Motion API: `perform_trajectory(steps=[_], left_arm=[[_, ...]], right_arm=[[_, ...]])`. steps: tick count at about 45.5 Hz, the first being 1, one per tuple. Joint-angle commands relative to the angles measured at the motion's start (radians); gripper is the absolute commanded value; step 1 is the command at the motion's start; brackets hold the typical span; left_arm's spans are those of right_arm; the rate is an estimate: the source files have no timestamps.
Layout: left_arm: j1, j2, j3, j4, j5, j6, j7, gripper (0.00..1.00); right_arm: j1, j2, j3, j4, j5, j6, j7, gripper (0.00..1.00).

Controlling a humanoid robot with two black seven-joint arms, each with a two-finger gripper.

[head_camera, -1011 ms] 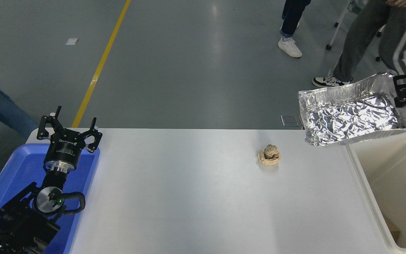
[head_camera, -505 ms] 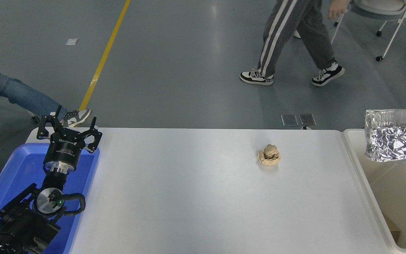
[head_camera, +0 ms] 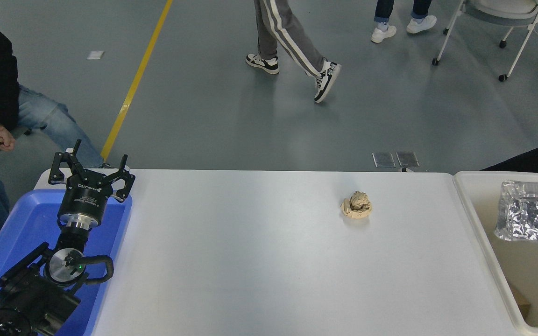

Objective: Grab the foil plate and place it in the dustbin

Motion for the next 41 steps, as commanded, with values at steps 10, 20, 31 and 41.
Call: perform_trajectory(steps=[10, 20, 31, 41], left_arm=[[0.000, 0.000, -0.001, 0.000, 0.000, 0.000, 0.000, 1.00], [0.000, 0.000, 0.001, 0.000, 0.000, 0.000, 0.000, 1.00], [-0.002, 0.000, 0.001, 0.000, 0.001, -0.001, 0.000, 1.00], [-0.002, 0.000, 0.001, 0.000, 0.001, -0.001, 0.002, 1.00]], right_arm=[[-0.203, 0.118, 0.185, -0.094, 0.010, -0.074, -0.013, 1.00], [-0.163, 0.107, 0.185, -0.034, 0.018, -0.069, -0.010, 1.00], [0.108, -0.016, 0.033, 0.268, 0.021, -0.055, -0.013, 1.00], [0.393, -0.034, -0.249, 0.478, 0.073, -0.055, -0.012, 1.00]])
